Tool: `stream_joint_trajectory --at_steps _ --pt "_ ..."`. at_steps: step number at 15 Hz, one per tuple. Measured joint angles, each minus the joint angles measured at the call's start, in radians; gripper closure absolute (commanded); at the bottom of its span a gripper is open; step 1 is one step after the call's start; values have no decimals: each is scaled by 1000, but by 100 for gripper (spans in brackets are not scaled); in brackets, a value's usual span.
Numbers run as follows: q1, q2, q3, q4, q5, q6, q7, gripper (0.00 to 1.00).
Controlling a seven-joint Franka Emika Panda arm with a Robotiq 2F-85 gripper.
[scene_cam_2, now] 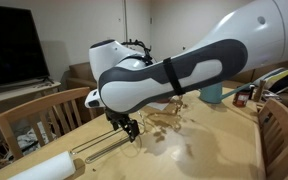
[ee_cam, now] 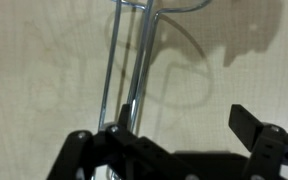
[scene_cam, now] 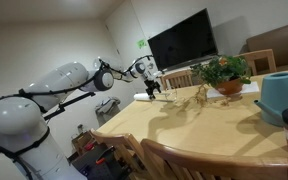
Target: Set the paper towel stand upright on the table
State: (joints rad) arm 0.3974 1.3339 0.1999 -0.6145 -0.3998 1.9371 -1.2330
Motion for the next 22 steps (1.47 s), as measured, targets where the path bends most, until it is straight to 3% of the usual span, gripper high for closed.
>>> stream_joint_trajectory --at_steps 10,16,22 --pt "-13 6 0 3 1 0 0 0" --pt "6 32 -46 54 105 -73 -18 0" --pt "14 56 -62 101 125 -115 -18 0"
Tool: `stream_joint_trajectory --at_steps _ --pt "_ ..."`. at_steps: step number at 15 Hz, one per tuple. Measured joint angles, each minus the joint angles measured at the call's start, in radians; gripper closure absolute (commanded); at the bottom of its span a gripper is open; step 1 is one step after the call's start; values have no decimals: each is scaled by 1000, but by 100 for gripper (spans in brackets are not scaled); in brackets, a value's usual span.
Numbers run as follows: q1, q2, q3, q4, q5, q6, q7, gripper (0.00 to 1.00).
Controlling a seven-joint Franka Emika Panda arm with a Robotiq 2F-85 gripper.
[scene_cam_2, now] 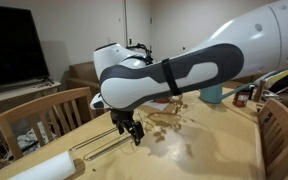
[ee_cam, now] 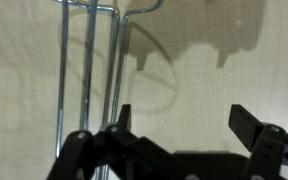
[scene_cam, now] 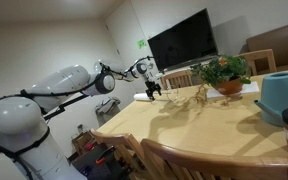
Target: Set the paper towel stand upright on the table
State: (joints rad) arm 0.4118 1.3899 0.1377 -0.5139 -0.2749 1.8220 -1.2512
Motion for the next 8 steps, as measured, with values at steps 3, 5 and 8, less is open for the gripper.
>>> stream_joint_trajectory --at_steps 3,5,8 --pt "1 2 0 5 0 -1 0 0" --pt "3 5 -3 9 3 -2 0 0" --pt "14 23 -12 34 5 -4 0 0"
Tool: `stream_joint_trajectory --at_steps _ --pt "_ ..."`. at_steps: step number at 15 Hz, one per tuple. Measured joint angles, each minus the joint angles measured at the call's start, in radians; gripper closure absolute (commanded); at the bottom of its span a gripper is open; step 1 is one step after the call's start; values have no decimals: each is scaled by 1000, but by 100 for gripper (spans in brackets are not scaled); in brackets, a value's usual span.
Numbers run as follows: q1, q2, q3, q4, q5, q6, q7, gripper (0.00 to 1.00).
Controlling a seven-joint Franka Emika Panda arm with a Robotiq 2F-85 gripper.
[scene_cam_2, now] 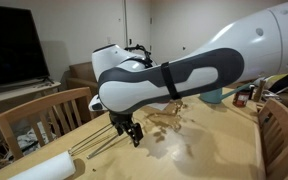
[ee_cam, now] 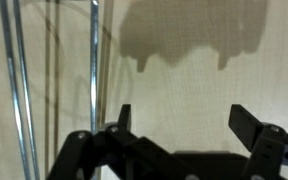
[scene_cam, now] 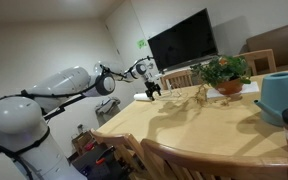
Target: Set the paper towel stand upright on the table
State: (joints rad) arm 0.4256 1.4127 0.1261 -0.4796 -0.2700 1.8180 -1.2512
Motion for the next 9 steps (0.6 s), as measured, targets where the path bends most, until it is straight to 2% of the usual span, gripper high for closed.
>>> stream_joint_trajectory --at_steps 9 --pt "42 23 -94 81 -1 0 0 0"
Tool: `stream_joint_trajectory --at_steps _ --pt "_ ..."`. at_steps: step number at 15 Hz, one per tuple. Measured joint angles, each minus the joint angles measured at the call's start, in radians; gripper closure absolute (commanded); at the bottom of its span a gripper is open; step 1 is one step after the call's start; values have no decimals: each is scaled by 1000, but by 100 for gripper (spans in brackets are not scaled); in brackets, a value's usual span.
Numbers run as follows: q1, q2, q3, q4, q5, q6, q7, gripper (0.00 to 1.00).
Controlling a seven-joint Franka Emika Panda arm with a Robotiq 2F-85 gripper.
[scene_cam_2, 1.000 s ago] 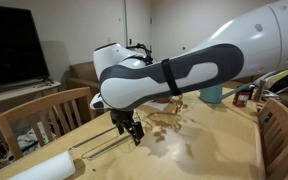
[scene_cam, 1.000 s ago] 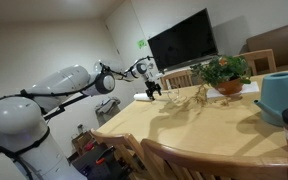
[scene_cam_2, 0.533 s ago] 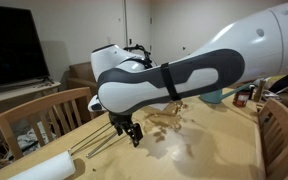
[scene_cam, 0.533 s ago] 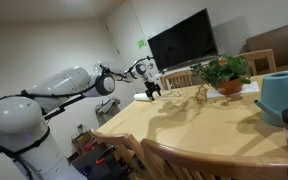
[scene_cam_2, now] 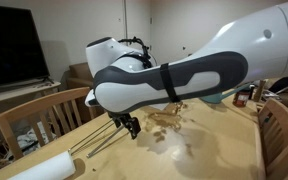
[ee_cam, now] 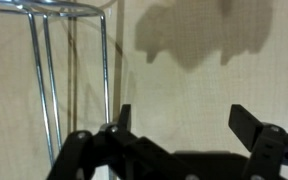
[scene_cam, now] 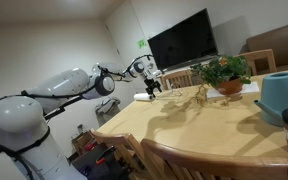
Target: Set the paper towel stand upright on the table
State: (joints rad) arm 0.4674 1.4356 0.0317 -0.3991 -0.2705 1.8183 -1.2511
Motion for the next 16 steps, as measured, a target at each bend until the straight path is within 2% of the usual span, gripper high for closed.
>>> stream_joint_trajectory --at_steps 7,16 --pt "-21 22 -24 -9 -6 70 -2 0" --pt "-25 35 -25 -6 -4 71 -5 0"
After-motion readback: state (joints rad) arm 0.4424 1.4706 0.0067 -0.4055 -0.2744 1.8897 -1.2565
